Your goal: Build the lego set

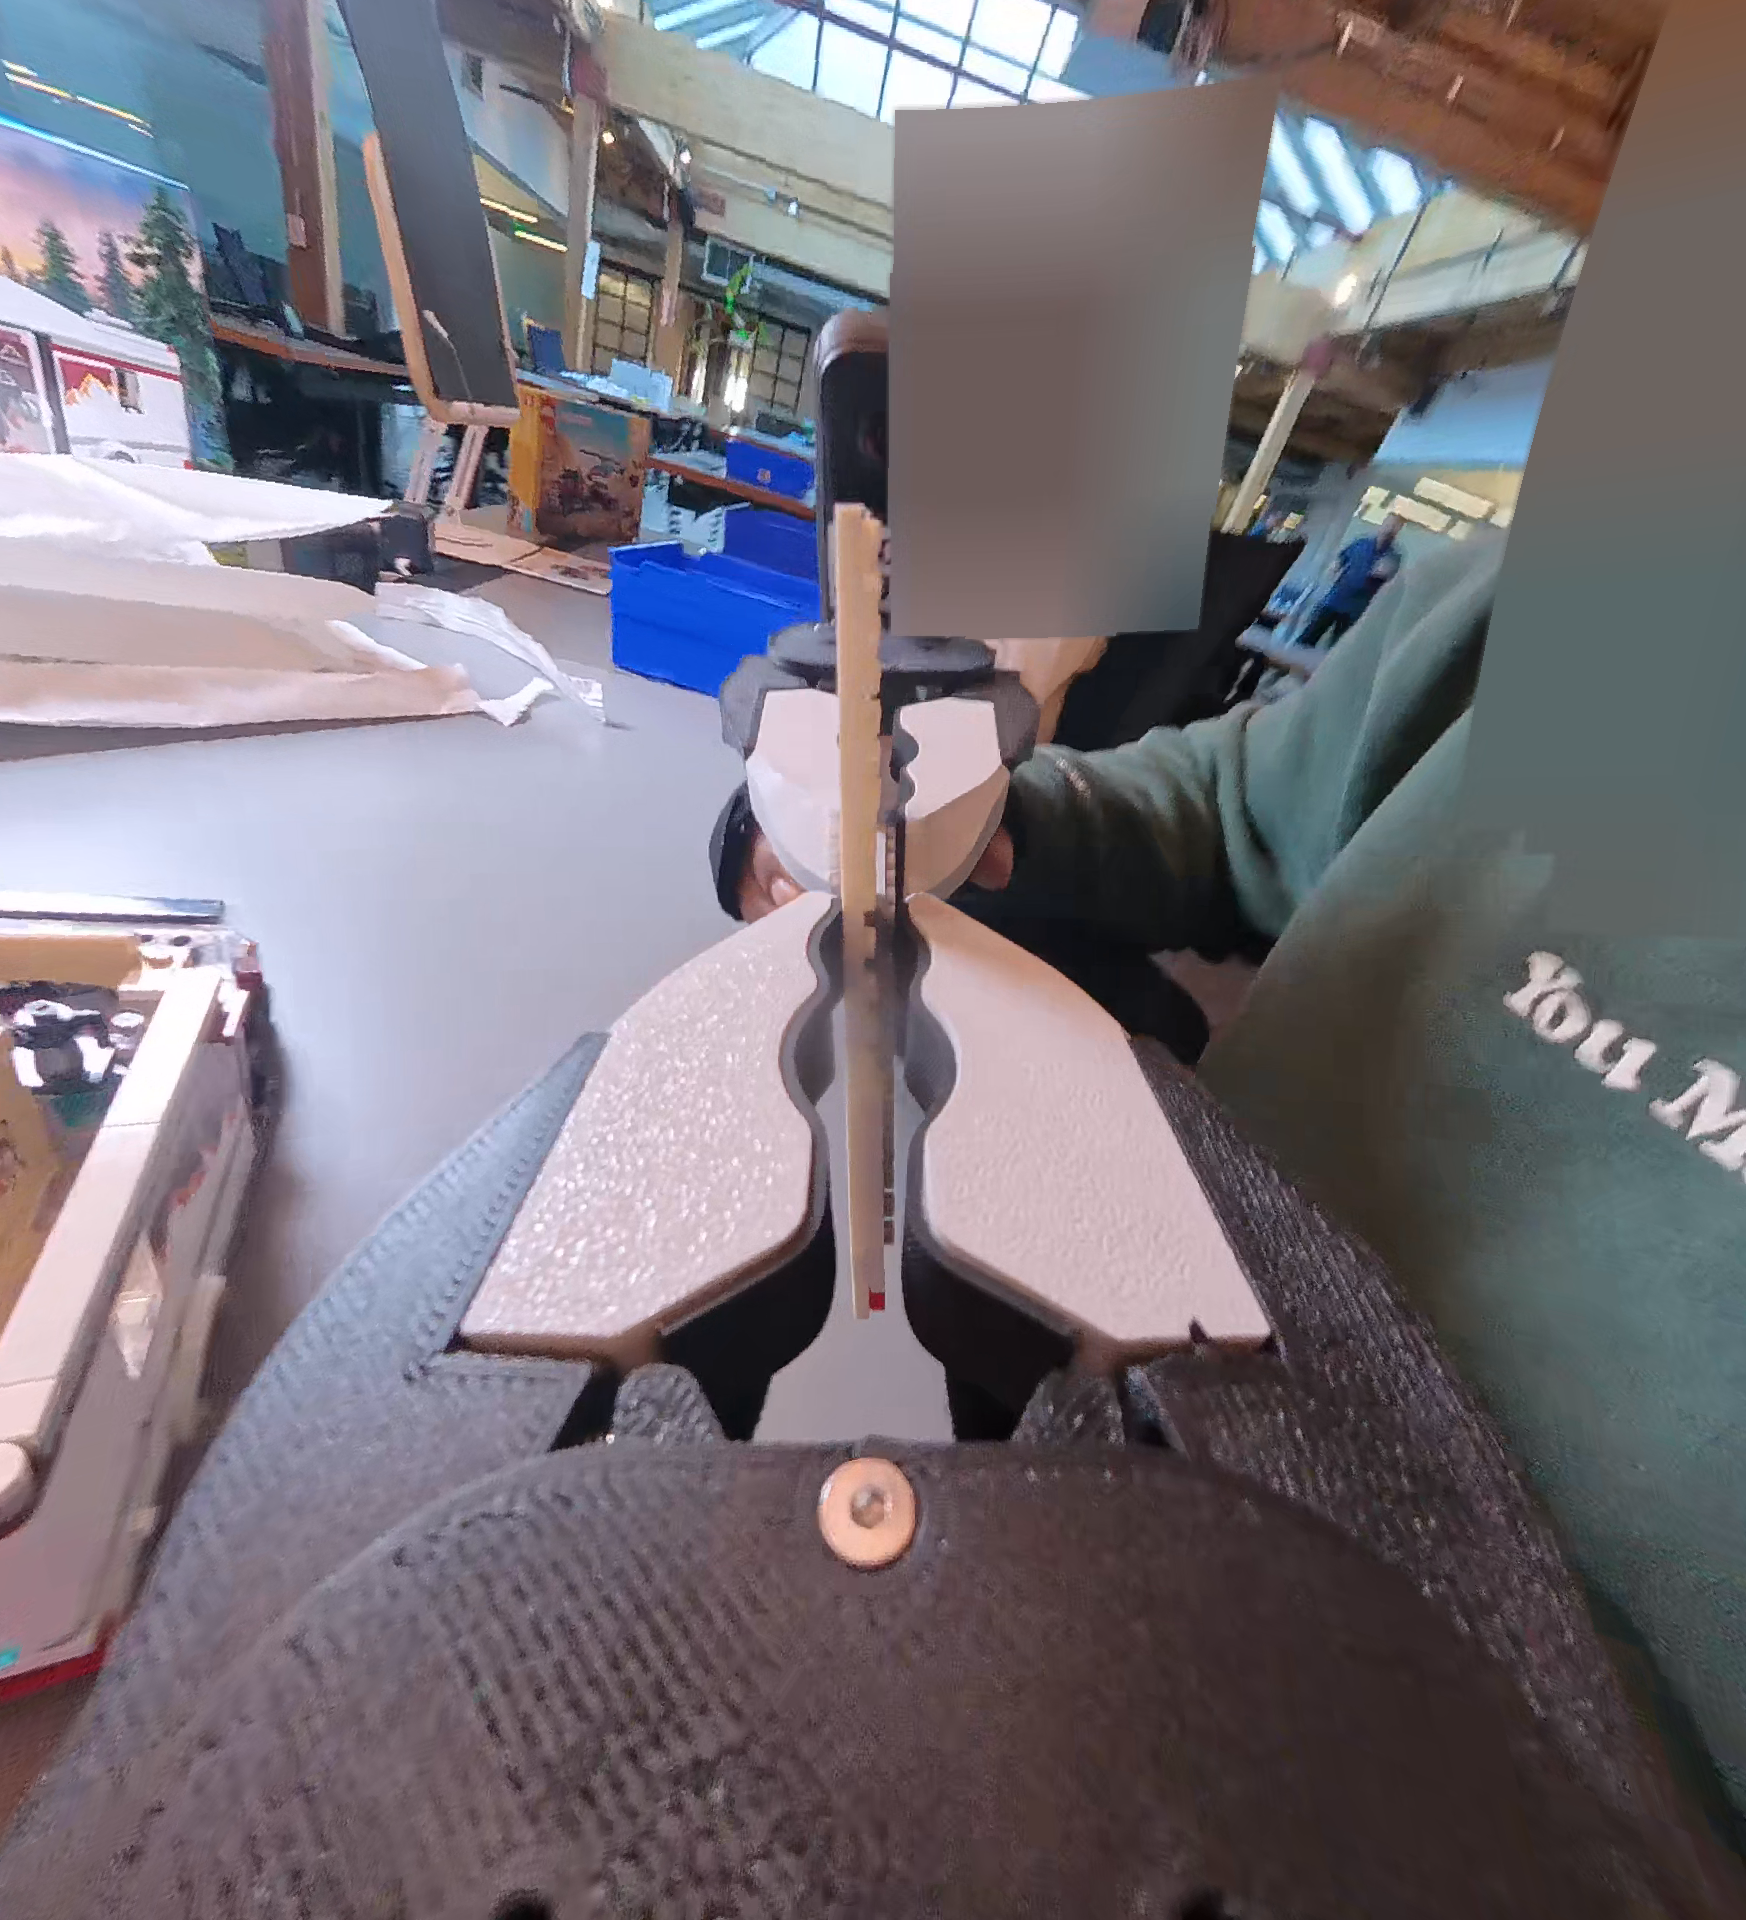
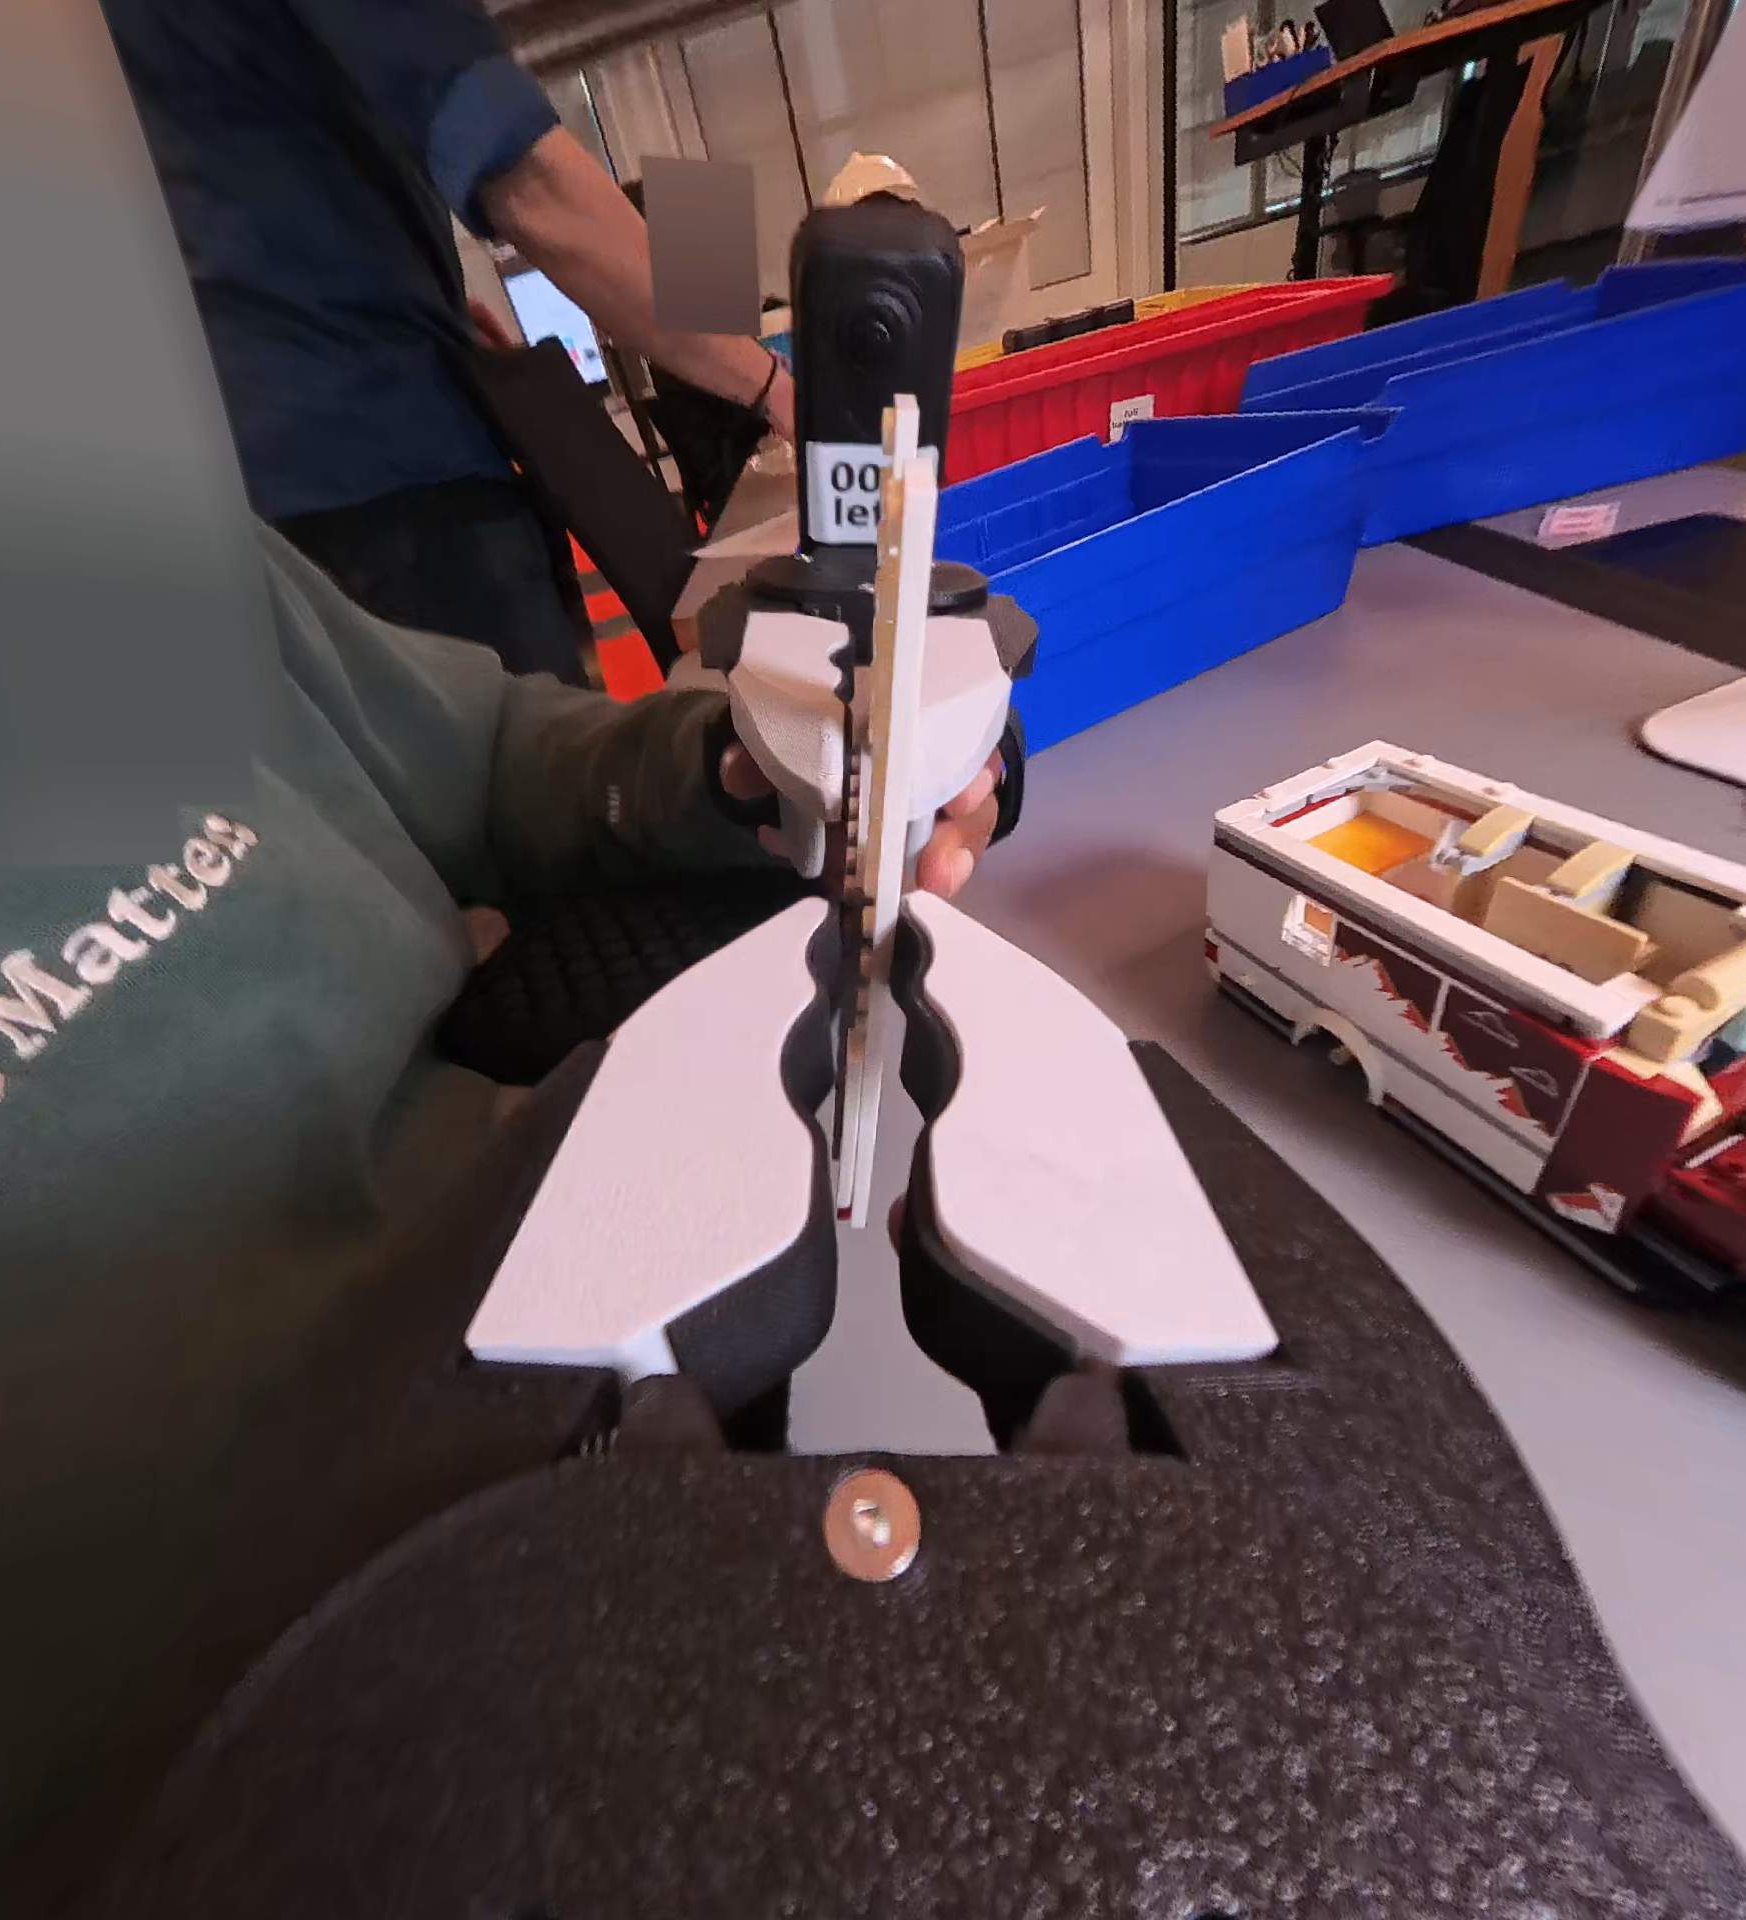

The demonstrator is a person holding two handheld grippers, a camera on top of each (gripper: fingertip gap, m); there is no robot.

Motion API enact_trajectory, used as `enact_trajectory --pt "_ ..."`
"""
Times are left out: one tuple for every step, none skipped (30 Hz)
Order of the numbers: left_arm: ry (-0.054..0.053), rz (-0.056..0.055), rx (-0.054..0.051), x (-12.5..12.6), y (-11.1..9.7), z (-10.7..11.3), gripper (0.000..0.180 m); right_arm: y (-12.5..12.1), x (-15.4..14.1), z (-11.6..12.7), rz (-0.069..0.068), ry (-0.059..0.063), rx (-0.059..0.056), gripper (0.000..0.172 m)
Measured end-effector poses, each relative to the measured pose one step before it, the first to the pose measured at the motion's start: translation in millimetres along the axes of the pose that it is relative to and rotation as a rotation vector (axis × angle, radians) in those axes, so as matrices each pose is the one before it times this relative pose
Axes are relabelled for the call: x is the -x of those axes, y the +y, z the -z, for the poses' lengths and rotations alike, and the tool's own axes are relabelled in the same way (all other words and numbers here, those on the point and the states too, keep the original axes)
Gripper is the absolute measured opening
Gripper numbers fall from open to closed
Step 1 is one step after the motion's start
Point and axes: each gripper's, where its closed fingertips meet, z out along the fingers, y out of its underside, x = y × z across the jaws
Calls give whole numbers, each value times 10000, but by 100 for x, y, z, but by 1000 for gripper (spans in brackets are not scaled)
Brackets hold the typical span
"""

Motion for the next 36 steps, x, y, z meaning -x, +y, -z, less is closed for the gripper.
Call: enact_trajectory --pt "119 427 -207 185 -207 60 9 -181 -110 -27 -583 -122 -187 7" --pt "-48 280 -176 319 -159 69 15 -294 -29 13 -711 -240 -254 7" --pt "-109 135 159 268 305 -26 25 -431 -82 86 -921 -257 -298 7" --pt "-59 51 328 117 551 -127 28 -411 -208 64 -986 -158 -260 7" --pt "35 70 162 -94 320 -209 24 -384 -371 55 -1009 -40 -265 7" --pt "30 152 -112 -94 -135 -159 18 -245 -244 24 -910 -142 -221 7" --pt "36 328 -206 -22 -368 -72 14 -276 -75 29 -843 -250 -263 7" --pt "56 504 -29 60 -213 -38 13 -213 -85 26 -694 -190 -207 7" --pt "15 460 -39 101 -129 -9 13 -178 -116 7 -422 -74 -162 7" --pt "-14 514 -124 171 -87 -10 12 -193 -73 -12 -234 -21 -161 8" --pt "133 672 -212 60 -151 -1 10 -187 -24 -40 -206 -48 -154 8" --pt "181 703 -231 69 -198 52 10 -137 -30 -55 -278 -55 -127 8" --pt "191 542 -170 30 -166 67 9 -57 8 -68 -237 -102 -68 10" --pt "87 417 -74 90 -51 39 9 -8 -37 -48 -119 -63 -27 12" --pt "65 304 -79 51 -33 14 9 -50 -62 -23 -12 -13 -45 14" --pt "121 244 -85 -46 -18 -7 9 -79 -69 7 91 33 -50 16" --pt "123 183 -95 -72 -40 8 9 -40 -96 -1 190 112 4 17" --pt "11 82 -45 56 -6 20 9 -27 -109 -23 386 238 18 18" --pt "-29 -31 16 85 45 41 9 -2 -117 -35 563 325 55 18" --pt "-95 -120 50 115 89 13 9 48 -14 -76 606 288 125 15" --pt "-146 -232 72 91 112 -25 9 -17 181 -69 589 154 90 8" --pt "-165 -423 99 23 109 -44 9 -89 147 -41 503 160 42 8" --pt "-170 -566 110 -43 52 -1 8 30 159 -23 575 114 135 7" --pt "-123 -548 56 -125 -74 62 8 86 205 -29 621 80 168 7" --pt "-160 -399 38 7 -116 106 10 97 139 -65 572 143 132 7" --pt "-21 -312 -157 -178 -398 182 16 211 136 -81 583 117 200 7" --pt "-5 -156 -228 -151 -525 201 19 316 132 -96 466 66 210 7" --pt "36 -189 -75 -180 -273 139 17 236 259 -107 240 -70 117 7" --pt "-22 -269 193 -64 189 40 9 78 256 -57 62 -107 -5 7" --pt "-7 -210 135 -112 153 21 9 88 83 2 118 -18 2 7" --pt "-61 -169 132 -64 114 19 9 116 61 4 156 14 35 8" --pt "-61 -179 68 -66 65 -10 9 -3 99 15 157 30 1 7" --pt "44 -34 12 -155 -19 -4 9 -38 155 9 175 23 7 8" --pt "73 -11 4 -127 6 -5 9 -26 110 16 211 57 37 8" --pt "46 -50 -22 -102 14 -22 9 -17 105 42 150 14 22 8" --pt "44 -36 -5 -131 65 -61 9 35 109 67 -11 -69 14 8"
